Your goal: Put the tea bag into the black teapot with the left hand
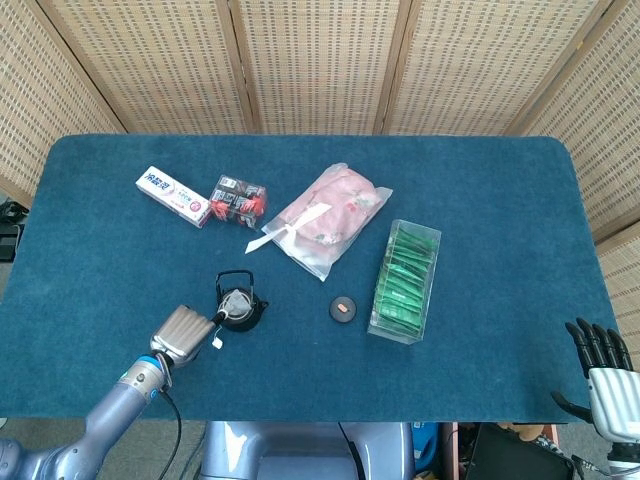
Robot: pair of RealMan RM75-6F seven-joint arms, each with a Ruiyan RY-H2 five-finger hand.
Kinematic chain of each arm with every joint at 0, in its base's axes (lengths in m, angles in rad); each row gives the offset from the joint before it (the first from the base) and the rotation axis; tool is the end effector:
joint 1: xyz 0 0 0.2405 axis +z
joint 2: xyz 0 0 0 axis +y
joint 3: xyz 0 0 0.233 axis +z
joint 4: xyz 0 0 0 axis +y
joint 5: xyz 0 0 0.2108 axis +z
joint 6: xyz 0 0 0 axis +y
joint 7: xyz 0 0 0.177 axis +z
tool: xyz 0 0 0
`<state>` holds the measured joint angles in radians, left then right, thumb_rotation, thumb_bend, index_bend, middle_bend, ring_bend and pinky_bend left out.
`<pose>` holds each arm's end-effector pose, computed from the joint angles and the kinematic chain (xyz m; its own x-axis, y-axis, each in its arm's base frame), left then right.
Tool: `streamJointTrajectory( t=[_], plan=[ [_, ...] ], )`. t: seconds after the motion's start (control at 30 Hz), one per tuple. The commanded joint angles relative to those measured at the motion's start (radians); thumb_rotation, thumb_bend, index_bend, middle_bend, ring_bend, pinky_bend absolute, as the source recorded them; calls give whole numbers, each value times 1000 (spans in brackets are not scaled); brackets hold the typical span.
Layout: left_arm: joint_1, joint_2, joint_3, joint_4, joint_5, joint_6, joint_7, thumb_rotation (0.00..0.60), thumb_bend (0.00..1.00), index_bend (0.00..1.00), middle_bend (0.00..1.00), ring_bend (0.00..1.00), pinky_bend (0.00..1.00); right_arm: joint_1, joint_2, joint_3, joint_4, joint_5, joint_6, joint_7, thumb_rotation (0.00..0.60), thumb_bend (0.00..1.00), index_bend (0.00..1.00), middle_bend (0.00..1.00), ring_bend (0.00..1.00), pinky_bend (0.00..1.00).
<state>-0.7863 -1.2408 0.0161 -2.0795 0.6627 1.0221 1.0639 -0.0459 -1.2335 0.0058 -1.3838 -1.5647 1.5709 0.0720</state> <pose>-0.1387 0.2631 -0.0048 0.7840 0.4225 0.4548 0.6194 -0.4835 -0.6186 -0.3338 -0.1630 0.1367 0.4369 -0.0138 0.8994 -0.8982 0.0480 0.4370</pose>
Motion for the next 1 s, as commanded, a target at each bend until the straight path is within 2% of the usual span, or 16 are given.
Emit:
streamJointTrajectory(
  t=[0.03,0.37,0.67,0.77,1.0],
  plan=[
    [-33,-16,7,18,-43,1,-2,600,1000,0,746,634,452,0,0,0,0,1,-1,-1,600,71,92,134,0,83],
    [-105,-54,25,61,-147,3,-3,600,1000,0,746,634,452,1,1,0,0,4,-5,1,600,72,92,134,0,84],
    [-151,-80,50,70,-188,18,-6,600,1000,0,746,634,452,0,1,0,0,6,-7,3,600,71,92,134,0,83],
    [-162,-84,54,68,-191,24,-9,600,1000,0,746,634,452,-1,0,0,0,6,-5,5,600,71,92,134,0,83],
    [-153,-49,63,18,-117,43,-65,600,1000,0,746,634,452,0,1,0,2,5,-5,7,600,71,92,134,0,83]
  ],
)
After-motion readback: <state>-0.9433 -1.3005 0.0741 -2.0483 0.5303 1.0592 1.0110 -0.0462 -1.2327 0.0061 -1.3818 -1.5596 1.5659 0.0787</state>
